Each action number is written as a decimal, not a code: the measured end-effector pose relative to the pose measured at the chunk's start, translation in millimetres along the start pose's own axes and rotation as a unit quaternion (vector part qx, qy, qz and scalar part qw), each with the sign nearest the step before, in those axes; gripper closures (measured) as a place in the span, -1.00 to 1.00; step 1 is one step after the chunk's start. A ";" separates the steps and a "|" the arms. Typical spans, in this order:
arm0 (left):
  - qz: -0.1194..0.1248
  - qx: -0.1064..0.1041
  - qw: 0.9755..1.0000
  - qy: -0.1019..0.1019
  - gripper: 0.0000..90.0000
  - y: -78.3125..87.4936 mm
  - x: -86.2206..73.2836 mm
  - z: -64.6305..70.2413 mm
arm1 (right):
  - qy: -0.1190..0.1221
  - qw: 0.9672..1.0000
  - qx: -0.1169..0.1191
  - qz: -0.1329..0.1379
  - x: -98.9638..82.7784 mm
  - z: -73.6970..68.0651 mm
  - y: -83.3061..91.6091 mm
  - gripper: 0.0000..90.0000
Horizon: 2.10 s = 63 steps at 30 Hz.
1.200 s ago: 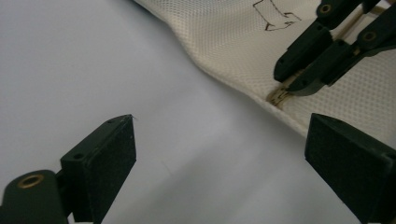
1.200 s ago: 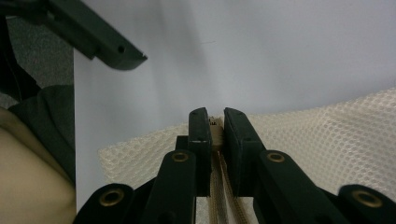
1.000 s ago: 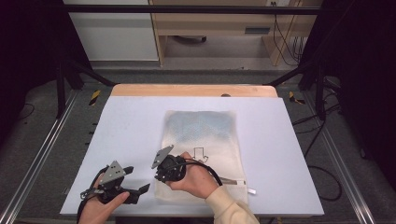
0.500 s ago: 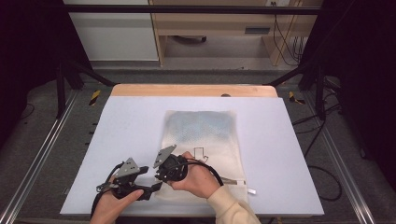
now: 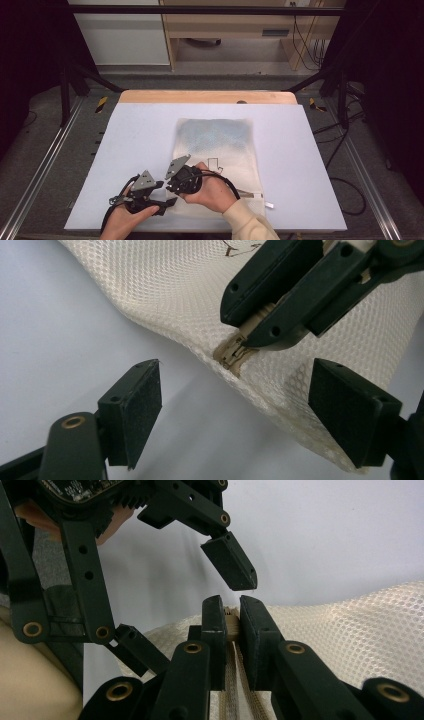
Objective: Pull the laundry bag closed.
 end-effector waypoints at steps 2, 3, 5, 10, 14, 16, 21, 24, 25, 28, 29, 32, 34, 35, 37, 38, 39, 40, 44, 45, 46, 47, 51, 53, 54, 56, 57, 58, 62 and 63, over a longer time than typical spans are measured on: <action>-0.002 -0.002 1.000 -0.002 -0.49 -0.3 0.2 0.4 | 0.000 1.000 0.001 0.000 -0.1 0.4 0.8 0.82; -0.003 -0.005 1.000 -0.003 -0.47 -0.5 0.1 0.6 | 0.000 1.000 0.001 0.000 0.0 0.6 1.0 0.82; -0.004 -0.016 1.000 0.001 -0.42 -2.1 -0.5 1.7 | 0.002 1.000 0.001 0.002 0.0 1.1 1.5 0.82; 0.000 -0.030 1.000 0.000 -0.15 -2.9 0.7 5.1 | 0.003 1.000 -0.002 0.005 1.1 2.5 2.9 0.82; 0.000 -0.036 0.999 -0.005 -0.05 -4.3 1.7 6.4 | -0.001 1.000 -0.003 0.006 1.7 2.6 3.9 0.82; 0.002 -0.042 0.999 -0.001 -0.02 -5.2 1.9 7.1 | -0.002 1.000 -0.003 0.006 1.9 2.9 4.1 0.82; 0.008 -0.055 0.998 0.007 0.01 -7.1 2.9 7.2 | -0.006 1.000 -0.005 0.009 2.8 3.7 4.1 0.82; 0.013 -0.061 0.998 0.013 0.00 -9.0 4.1 6.8 | -0.007 1.000 -0.005 0.010 3.0 4.3 4.9 0.82; 0.013 -0.061 0.998 0.013 0.00 -9.0 4.1 6.8 | -0.007 1.000 -0.005 0.010 3.0 4.3 4.9 0.82; 0.015 -0.071 0.997 0.019 -0.01 -12.5 5.0 6.9 | -0.007 1.000 -0.005 0.011 3.3 4.5 5.7 0.82; 0.015 -0.072 0.997 0.019 -0.01 -13.3 5.0 6.9 | -0.007 1.000 -0.006 0.011 3.5 4.8 5.8 0.82; 0.013 -0.076 0.997 0.020 -0.01 -15.3 5.1 7.2 | -0.009 1.000 -0.006 0.012 3.7 5.2 6.1 0.82; 0.010 -0.079 0.997 0.020 -0.01 -19.4 5.9 6.3 | -0.010 1.000 -0.006 0.012 3.8 5.5 6.2 0.82; 0.009 -0.081 0.996 0.021 -0.01 -20.3 6.0 6.2 | -0.009 1.000 -0.005 0.012 3.5 5.6 6.2 0.82; 0.009 -0.083 0.996 0.022 -0.01 -21.5 6.4 5.9 | -0.007 1.000 -0.007 0.012 3.5 5.8 6.2 0.82; 0.011 -0.084 0.996 0.024 0.00 -21.9 6.6 5.9 | -0.006 1.000 -0.007 0.013 3.6 5.9 6.2 0.82; 0.011 -0.084 0.996 0.024 0.00 -21.9 6.6 5.9 | -0.006 1.000 -0.007 0.013 3.6 6.0 6.4 0.82; 0.011 -0.084 0.996 0.025 0.02 -22.6 7.1 5.5 | -0.006 1.000 -0.007 0.013 3.6 6.3 6.7 0.82; 0.010 -0.082 0.996 0.024 0.08 -24.4 7.5 4.6 | -0.007 1.000 -0.008 0.014 3.7 6.9 7.1 0.82; 0.010 -0.084 0.996 0.025 0.11 -25.1 7.7 4.8 | -0.007 1.000 -0.008 0.014 3.6 6.9 7.2 0.82; 0.010 -0.084 0.996 0.025 0.11 -25.1 7.7 4.8 | -0.006 1.000 -0.009 0.013 3.5 7.0 7.3 0.82; 0.010 -0.084 0.996 0.026 0.11 -25.6 7.9 4.9 | -0.006 1.000 -0.009 0.013 3.5 7.0 7.3 0.82; 0.010 -0.091 0.995 0.031 0.19 -26.9 8.4 5.4 | -0.006 1.000 -0.008 0.012 3.2 6.9 7.4 0.82; 0.010 -0.088 0.996 0.025 0.32 -26.6 8.9 5.0 | -0.004 1.000 -0.008 0.012 3.1 6.7 7.3 0.82; 0.010 -0.088 0.996 0.027 0.35 -26.7 8.8 5.1 | -0.005 1.000 -0.008 0.012 3.2 6.8 7.4 0.82; 0.010 -0.091 0.995 0.029 0.43 -26.5 8.8 4.6 | -0.006 1.000 -0.008 0.011 2.9 7.0 7.9 0.82; 0.010 -0.092 0.995 0.031 0.45 -26.3 8.8 4.3 | -0.008 1.000 -0.008 0.011 3.0 6.8 8.1 0.82; 0.009 -0.093 0.995 0.032 0.48 -26.2 8.5 4.2 | -0.006 1.000 -0.008 0.011 2.8 7.0 8.3 0.82; 0.007 -0.091 0.995 0.031 0.60 -26.5 8.2 3.8 | -0.007 1.000 -0.009 0.011 2.8 7.4 8.4 0.82; 0.005 -0.090 0.995 0.031 0.60 -26.6 8.1 3.5 | -0.006 1.000 -0.009 0.011 2.6 7.3 8.5 0.82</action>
Point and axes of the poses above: each handheld gripper's, and its own axes: y roughly backward along the jaws, x roughly out of its top, z roughly to its right, the point moved 9 cm from there along -y, roughly forward along the jaws, and after that the axes turned 12 degrees about -x, right-handed, at the moved point
